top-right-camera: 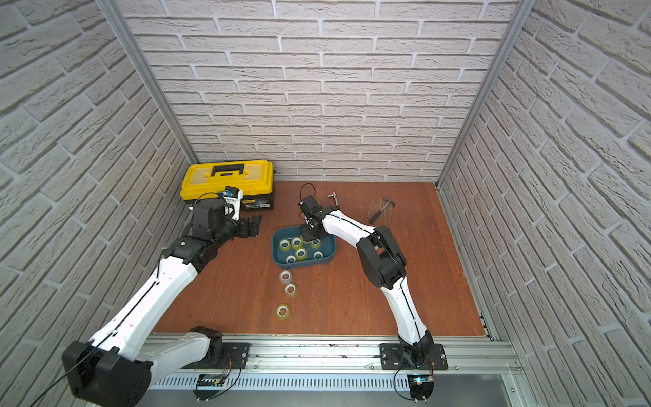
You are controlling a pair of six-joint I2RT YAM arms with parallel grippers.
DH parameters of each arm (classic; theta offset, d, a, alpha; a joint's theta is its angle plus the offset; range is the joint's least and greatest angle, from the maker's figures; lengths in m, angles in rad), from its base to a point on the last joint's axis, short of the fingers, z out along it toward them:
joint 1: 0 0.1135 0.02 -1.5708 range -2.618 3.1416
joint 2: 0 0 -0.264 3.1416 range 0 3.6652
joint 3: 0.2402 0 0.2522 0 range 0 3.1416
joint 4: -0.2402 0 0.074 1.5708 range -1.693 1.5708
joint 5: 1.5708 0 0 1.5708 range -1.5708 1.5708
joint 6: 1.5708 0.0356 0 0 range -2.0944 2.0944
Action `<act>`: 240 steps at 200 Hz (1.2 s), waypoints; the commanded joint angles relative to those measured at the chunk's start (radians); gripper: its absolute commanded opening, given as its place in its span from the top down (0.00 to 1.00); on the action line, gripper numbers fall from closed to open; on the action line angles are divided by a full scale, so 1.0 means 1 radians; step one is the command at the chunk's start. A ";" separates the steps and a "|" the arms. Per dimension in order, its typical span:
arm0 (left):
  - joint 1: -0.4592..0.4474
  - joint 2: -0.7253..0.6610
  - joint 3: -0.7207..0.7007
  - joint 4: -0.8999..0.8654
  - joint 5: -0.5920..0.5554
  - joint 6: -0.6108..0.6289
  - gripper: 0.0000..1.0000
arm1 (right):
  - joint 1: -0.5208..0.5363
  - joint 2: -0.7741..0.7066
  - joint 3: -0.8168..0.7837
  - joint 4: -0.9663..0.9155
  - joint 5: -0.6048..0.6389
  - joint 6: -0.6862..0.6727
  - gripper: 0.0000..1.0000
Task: Put the transparent tape into the storage box
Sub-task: Adjust the tape at the storage box, then place the tape in the storage box.
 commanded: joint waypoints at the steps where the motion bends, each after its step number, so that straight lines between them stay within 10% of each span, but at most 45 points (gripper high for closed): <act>1: -0.006 0.005 -0.011 0.022 -0.013 0.016 0.02 | 0.007 0.002 0.007 -0.020 0.044 -0.007 0.90; 240: -0.020 -0.007 -0.010 0.019 -0.027 0.020 0.02 | -0.009 -0.065 0.002 -0.028 0.008 -0.014 0.92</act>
